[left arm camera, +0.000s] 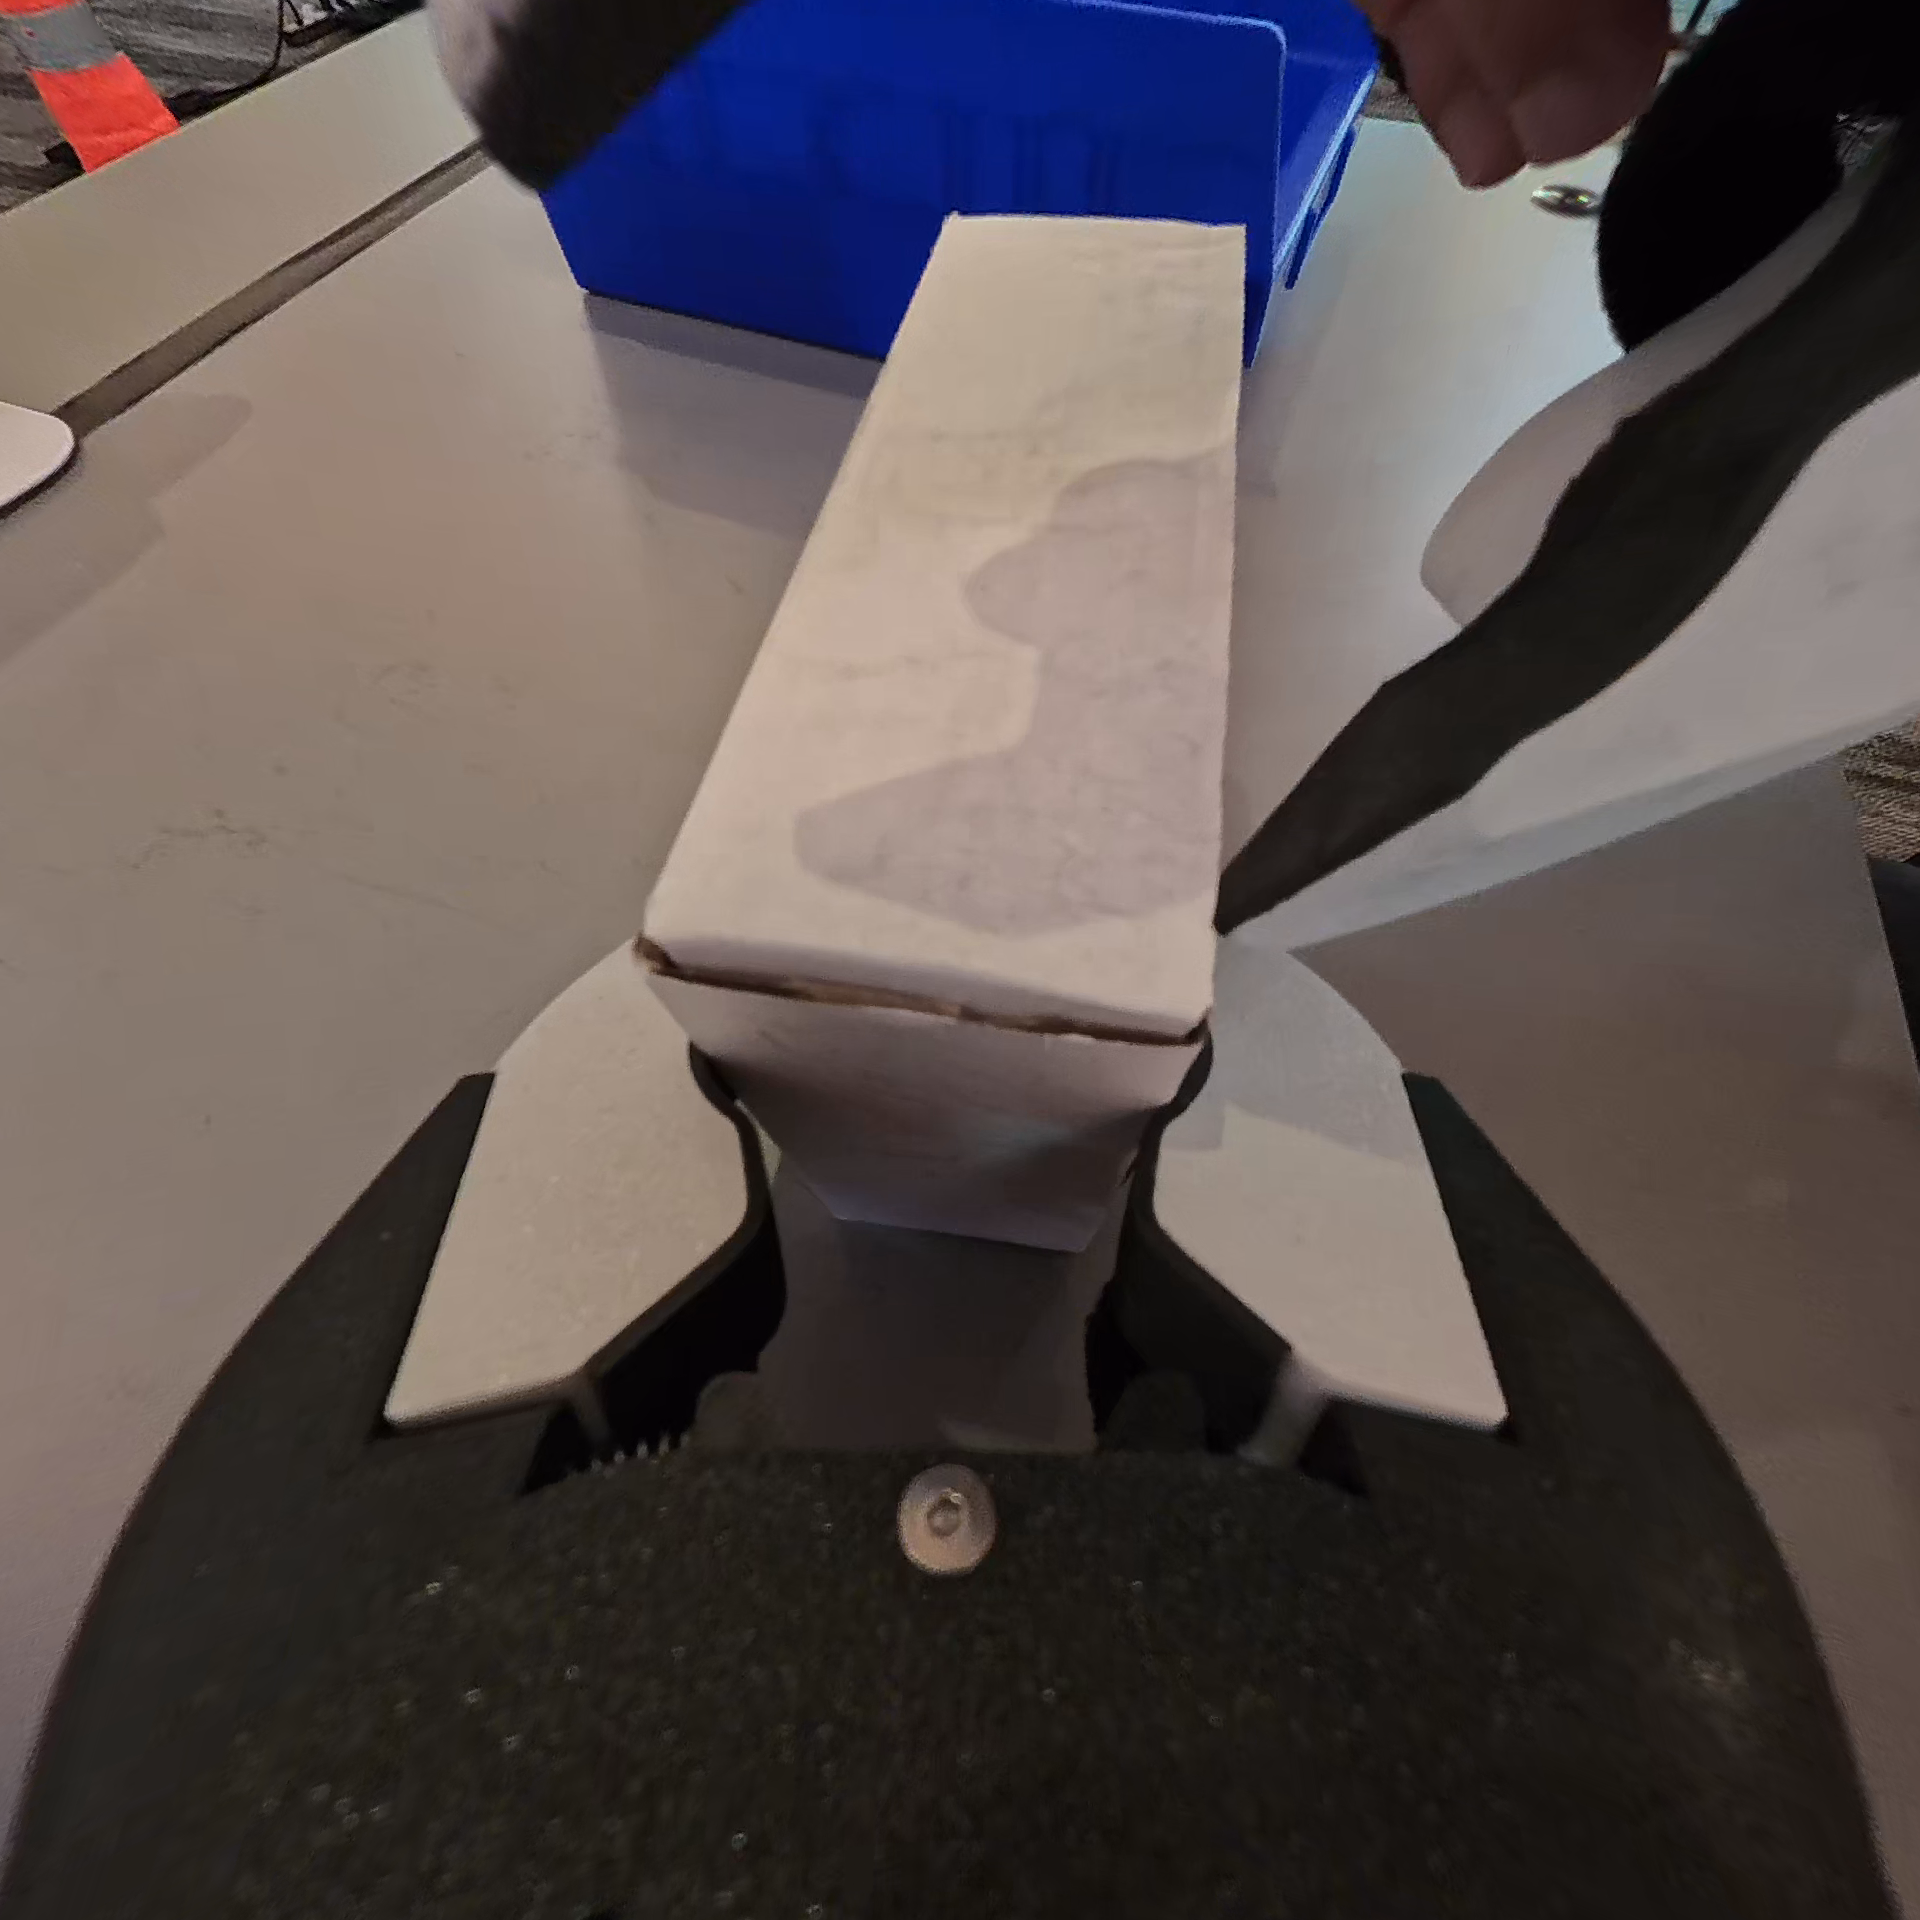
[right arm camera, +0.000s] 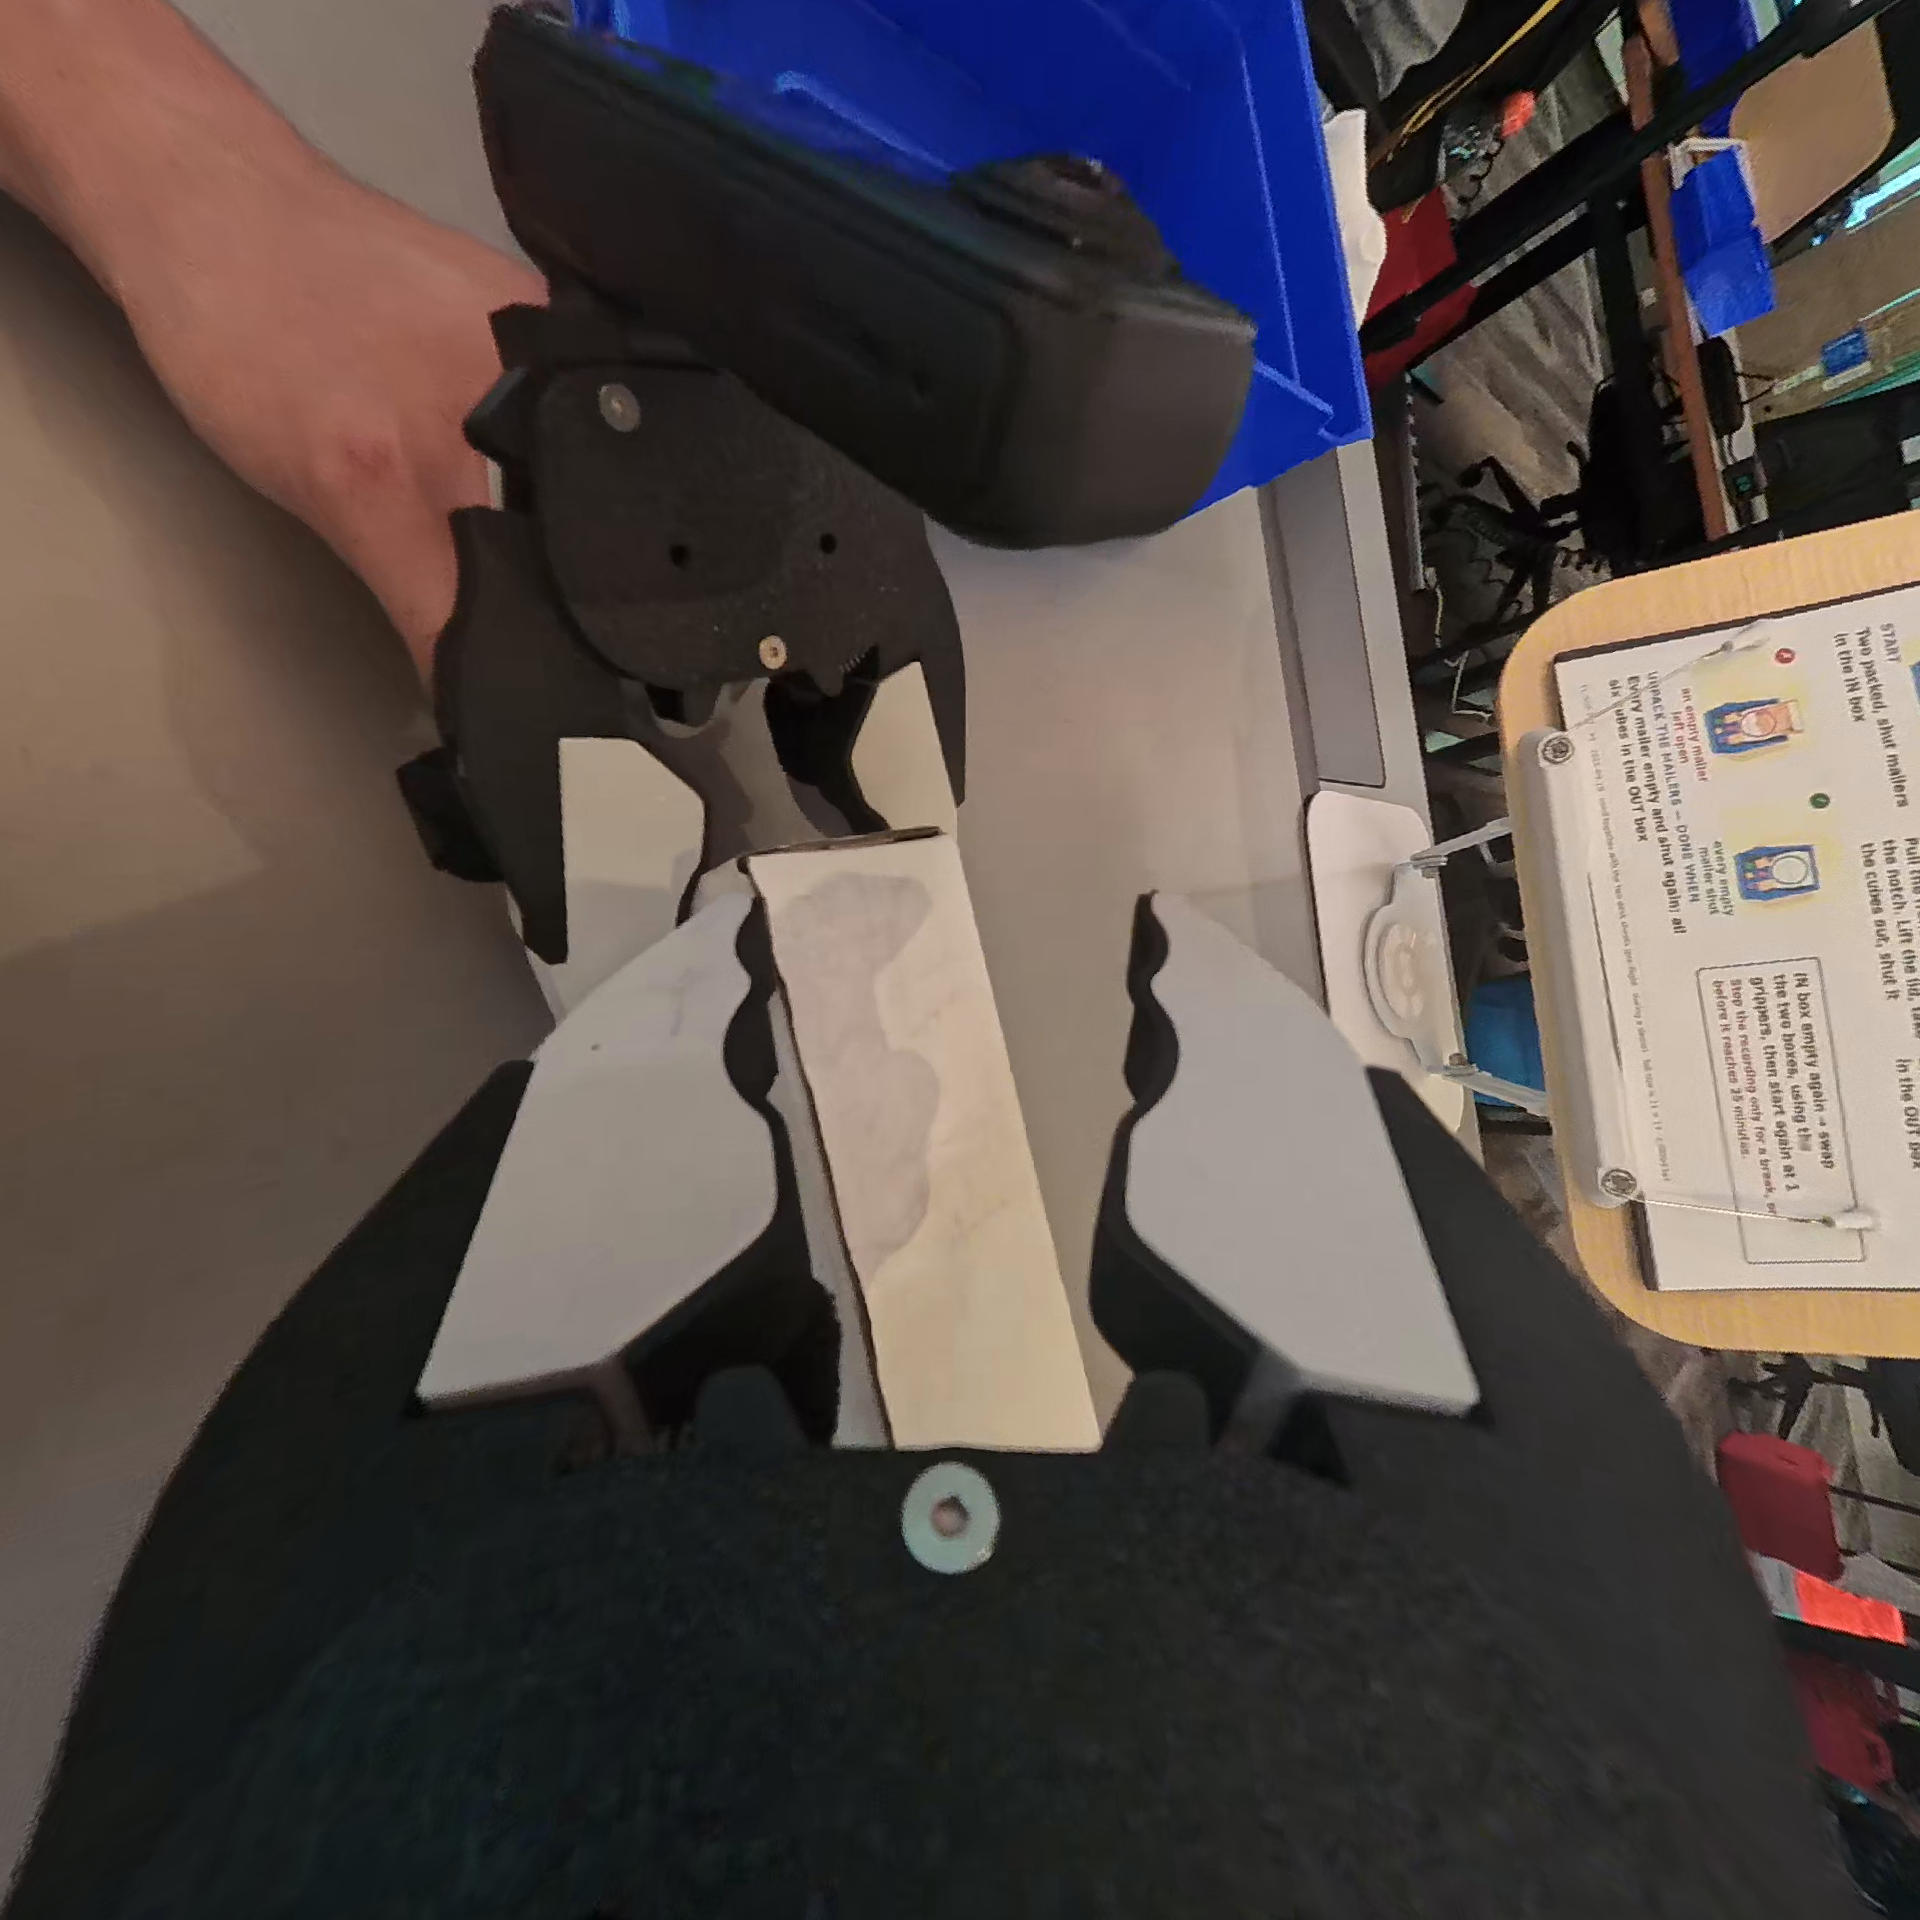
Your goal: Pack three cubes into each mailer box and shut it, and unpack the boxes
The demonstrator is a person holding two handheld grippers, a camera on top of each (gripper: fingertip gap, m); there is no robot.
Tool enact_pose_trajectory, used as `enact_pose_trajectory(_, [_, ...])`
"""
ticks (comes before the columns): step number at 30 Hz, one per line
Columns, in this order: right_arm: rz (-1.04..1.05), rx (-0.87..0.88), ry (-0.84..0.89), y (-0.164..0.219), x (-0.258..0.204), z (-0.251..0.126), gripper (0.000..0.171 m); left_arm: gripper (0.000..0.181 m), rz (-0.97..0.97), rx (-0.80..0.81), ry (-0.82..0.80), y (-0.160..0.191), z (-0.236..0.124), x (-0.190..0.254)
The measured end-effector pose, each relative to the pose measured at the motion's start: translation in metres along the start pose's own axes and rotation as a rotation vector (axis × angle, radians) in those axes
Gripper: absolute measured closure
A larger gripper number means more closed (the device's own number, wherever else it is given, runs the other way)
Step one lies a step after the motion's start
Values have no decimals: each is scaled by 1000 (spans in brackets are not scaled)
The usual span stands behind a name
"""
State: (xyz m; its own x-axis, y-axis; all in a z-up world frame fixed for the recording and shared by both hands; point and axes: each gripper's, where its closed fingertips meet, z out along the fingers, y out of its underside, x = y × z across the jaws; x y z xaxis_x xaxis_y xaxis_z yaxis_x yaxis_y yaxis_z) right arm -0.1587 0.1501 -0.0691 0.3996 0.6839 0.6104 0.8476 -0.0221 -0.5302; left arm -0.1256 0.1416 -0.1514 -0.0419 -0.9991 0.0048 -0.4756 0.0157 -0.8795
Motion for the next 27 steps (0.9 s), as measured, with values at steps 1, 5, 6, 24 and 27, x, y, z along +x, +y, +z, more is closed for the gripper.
enact_pose_trajectory(1, [-17,1,18,-1,1,0,105,103,-3,1,-2,0,0,0])
enact_pose_trajectory(5, [-137,-8,157,-6,4,-3,107,103,-37,6,-1,-1,0,-3])
enact_pose_trajectory(6, [-171,-7,204,-7,4,-4,110,103,-48,9,4,-1,-1,-3])
enact_pose_trajectory(24, [-73,-88,229,40,12,-41,102,103,30,-5,-28,2,1,0])
enact_pose_trajectory(27, [-40,-165,220,75,21,-59,101,103,31,-5,-18,2,0,1])
